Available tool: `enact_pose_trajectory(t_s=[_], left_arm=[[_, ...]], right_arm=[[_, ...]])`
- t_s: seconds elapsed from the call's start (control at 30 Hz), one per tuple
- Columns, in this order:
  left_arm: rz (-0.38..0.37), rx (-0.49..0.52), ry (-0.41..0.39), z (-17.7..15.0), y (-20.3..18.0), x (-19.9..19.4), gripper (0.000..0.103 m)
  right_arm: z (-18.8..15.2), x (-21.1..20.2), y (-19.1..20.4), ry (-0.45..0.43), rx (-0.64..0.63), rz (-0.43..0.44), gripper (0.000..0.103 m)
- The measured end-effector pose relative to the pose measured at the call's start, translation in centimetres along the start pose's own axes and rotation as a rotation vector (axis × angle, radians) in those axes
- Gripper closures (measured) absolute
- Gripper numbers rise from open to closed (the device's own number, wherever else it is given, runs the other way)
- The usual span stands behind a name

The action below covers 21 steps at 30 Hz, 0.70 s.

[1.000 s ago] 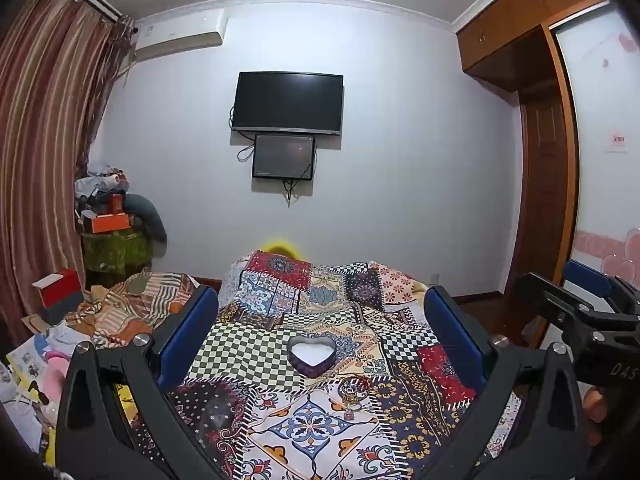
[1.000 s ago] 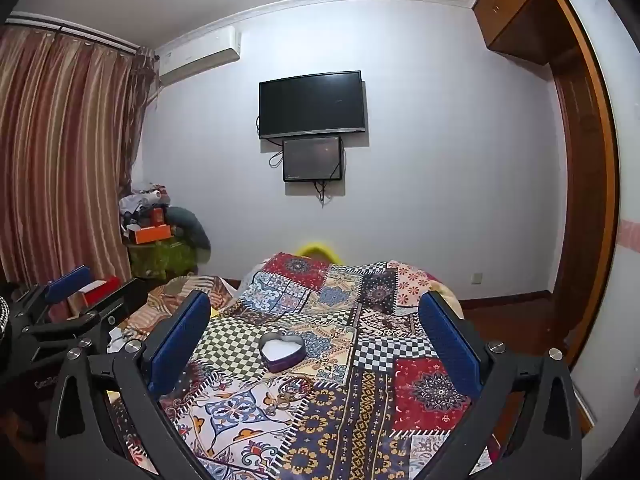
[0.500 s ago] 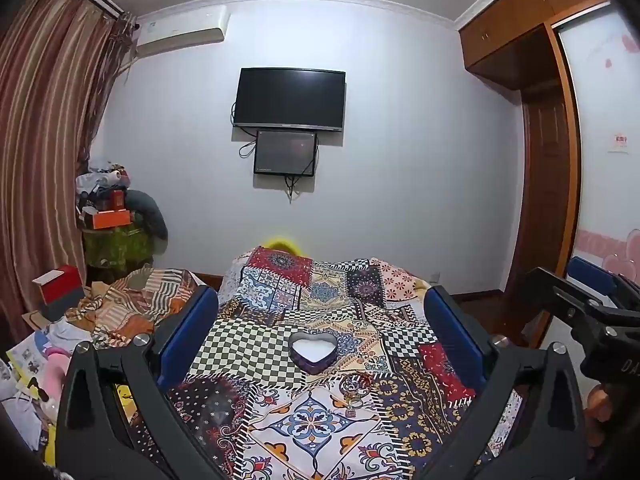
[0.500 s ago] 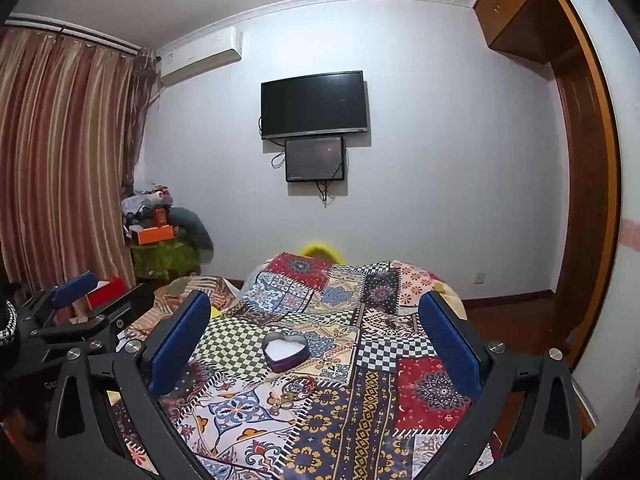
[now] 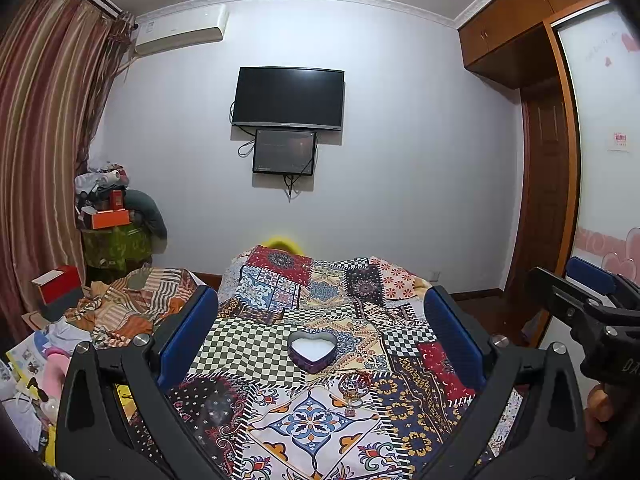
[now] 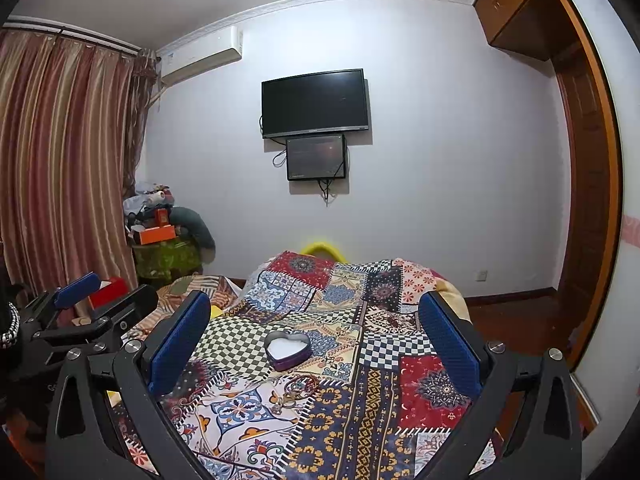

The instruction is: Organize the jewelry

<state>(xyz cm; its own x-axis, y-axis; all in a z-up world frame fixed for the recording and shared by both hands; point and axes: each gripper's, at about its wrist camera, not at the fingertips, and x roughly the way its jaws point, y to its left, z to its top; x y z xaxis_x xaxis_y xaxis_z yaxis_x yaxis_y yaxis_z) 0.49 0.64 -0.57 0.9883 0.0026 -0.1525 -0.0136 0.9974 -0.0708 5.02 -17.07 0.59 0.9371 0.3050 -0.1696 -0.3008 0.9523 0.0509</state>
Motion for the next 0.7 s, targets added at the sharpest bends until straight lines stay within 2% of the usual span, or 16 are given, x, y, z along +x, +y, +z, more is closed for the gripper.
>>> enact_pose_trajectory(t_s=[0.7], left_arm=[[0.001, 0.002, 0.004, -0.03, 0.03, 0.12, 0.000]], right_arm=[[-0.25, 0.33, 0.11, 0.007, 0.009, 0.008, 0.000]])
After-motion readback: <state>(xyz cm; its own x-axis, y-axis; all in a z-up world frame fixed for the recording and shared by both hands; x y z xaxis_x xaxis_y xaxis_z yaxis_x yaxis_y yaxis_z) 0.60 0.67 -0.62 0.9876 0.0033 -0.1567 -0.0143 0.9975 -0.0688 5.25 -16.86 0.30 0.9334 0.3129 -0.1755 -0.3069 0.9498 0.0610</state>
